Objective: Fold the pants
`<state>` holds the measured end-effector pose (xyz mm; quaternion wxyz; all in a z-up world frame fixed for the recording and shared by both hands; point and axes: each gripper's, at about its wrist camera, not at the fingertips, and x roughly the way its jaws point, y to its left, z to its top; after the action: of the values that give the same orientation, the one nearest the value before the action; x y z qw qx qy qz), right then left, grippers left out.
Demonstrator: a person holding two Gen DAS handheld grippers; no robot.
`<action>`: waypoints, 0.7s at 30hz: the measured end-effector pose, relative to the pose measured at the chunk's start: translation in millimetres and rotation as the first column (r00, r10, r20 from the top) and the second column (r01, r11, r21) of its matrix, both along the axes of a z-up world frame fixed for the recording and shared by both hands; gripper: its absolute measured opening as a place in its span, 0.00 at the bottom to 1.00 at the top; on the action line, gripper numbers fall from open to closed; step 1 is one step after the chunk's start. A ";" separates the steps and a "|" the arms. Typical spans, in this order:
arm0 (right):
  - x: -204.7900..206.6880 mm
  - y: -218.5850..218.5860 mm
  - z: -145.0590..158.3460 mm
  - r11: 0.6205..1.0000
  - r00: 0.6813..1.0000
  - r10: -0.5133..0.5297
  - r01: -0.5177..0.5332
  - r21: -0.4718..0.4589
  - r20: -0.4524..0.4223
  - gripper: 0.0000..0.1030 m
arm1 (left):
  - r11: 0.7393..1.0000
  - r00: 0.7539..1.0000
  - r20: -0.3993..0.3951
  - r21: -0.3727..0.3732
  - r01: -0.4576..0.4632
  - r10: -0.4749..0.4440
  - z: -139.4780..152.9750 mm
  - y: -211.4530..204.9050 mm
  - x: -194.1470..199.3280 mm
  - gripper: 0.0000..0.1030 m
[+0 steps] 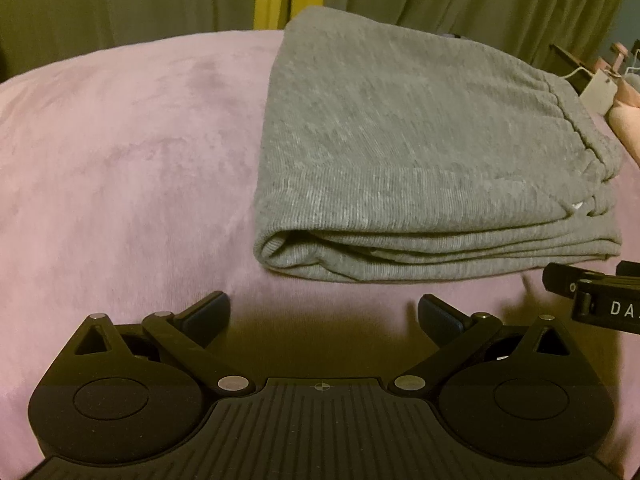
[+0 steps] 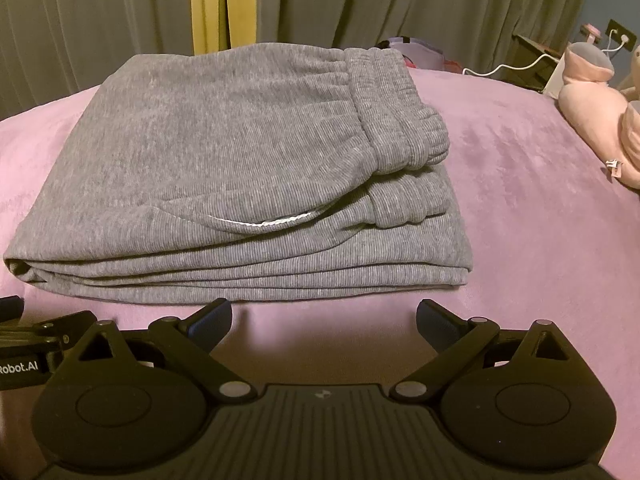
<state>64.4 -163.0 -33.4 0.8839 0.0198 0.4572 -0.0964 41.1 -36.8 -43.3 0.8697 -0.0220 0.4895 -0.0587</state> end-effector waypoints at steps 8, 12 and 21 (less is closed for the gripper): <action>0.5 -0.5 0.3 1.000 1.000 0.000 0.000 0.001 0.004 0.96 | 1.000 1.000 -0.004 -0.008 -0.004 0.004 -0.4 1.1 0.5 1.00; 0.6 -1.5 -0.4 1.000 1.000 0.000 0.000 0.002 0.001 0.96 | 1.000 1.000 -0.006 -0.021 -0.011 0.010 -0.4 2.8 0.8 1.00; 1.5 -3.6 -1.2 1.000 1.000 -0.017 0.017 -0.001 -0.001 0.96 | 1.000 1.000 -0.010 -0.008 -0.003 0.003 -0.7 1.0 1.9 1.00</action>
<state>65.9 -166.6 -34.7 0.8827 0.0232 0.4576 -0.1042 43.0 -35.8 -44.1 0.8672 -0.0264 0.4937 -0.0591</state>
